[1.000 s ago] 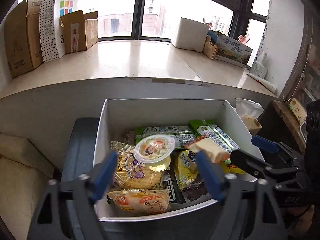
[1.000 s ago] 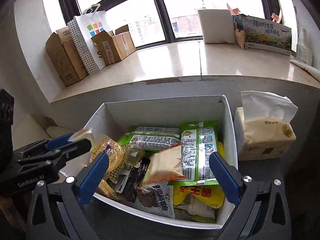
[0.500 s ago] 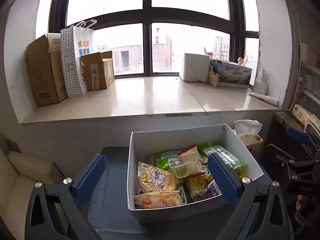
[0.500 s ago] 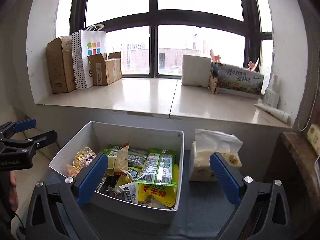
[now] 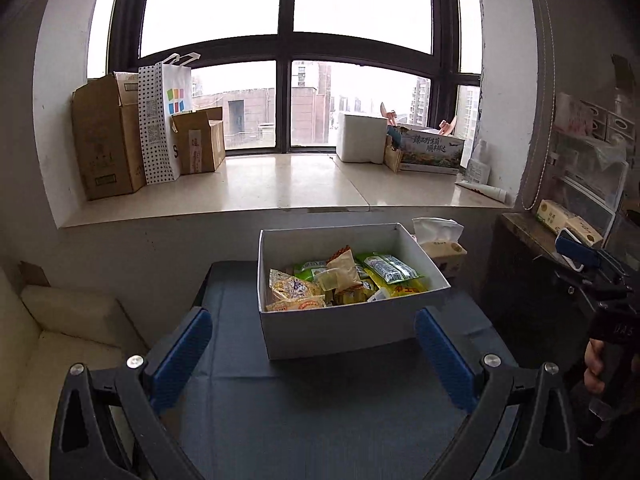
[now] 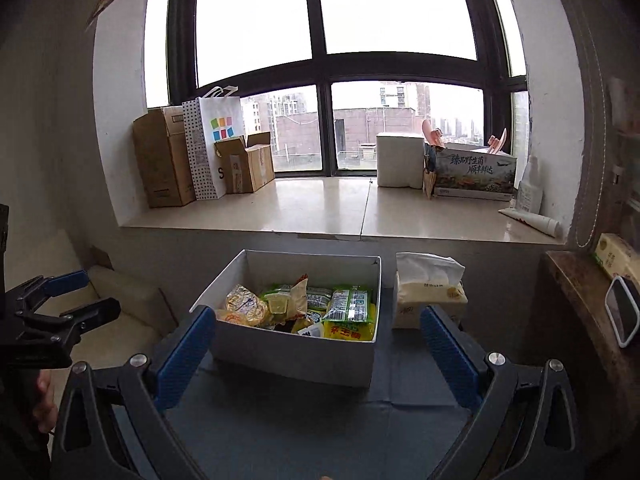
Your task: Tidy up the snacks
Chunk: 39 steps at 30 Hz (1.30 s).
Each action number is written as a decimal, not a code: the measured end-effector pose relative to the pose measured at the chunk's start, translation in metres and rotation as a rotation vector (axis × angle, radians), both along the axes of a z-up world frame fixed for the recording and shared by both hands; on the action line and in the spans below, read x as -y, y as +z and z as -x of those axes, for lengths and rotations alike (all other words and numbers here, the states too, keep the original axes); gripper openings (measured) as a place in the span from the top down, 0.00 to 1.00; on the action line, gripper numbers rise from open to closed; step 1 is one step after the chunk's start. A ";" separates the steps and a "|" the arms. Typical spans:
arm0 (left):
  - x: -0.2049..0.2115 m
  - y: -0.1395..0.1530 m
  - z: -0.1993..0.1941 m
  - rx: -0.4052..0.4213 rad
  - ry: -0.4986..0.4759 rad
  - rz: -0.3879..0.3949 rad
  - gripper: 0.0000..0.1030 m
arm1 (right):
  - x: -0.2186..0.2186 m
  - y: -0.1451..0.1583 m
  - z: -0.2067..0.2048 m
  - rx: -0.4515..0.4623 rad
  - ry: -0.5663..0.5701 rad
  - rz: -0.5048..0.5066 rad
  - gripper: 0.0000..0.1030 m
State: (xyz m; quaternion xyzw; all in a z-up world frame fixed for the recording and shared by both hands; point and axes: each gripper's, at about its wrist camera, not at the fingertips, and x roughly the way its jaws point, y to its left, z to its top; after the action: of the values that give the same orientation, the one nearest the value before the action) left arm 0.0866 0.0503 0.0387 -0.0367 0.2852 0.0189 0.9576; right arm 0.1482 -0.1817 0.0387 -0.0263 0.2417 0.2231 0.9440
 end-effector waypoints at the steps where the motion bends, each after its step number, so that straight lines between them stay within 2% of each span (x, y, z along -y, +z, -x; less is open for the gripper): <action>1: 0.002 -0.003 0.011 -0.006 0.001 0.013 0.00 | 0.001 -0.002 0.010 0.000 -0.003 0.017 0.00; 7: 0.025 -0.014 0.064 -0.015 -0.021 0.050 0.00 | 0.000 -0.027 0.065 -0.050 0.034 0.068 0.00; 11: 0.034 -0.017 0.073 -0.036 -0.041 0.051 0.00 | 0.004 -0.044 0.084 -0.096 0.016 0.062 0.00; 18: 0.034 -0.020 0.068 -0.049 -0.059 0.078 0.00 | 0.013 -0.043 0.082 -0.129 -0.010 0.025 0.00; 23: 0.036 -0.022 0.068 -0.053 -0.054 0.056 0.00 | 0.013 -0.041 0.085 -0.129 0.013 0.006 0.00; 39: 0.037 -0.025 0.063 -0.073 -0.062 0.059 0.00 | 0.013 -0.038 0.086 -0.139 0.012 -0.008 0.00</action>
State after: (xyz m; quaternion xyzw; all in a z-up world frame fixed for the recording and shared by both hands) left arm 0.0234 0.0135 0.0136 -0.0553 0.3214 -0.0177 0.9452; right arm 0.0622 -0.1951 0.0005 -0.0083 0.3056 0.2313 0.9236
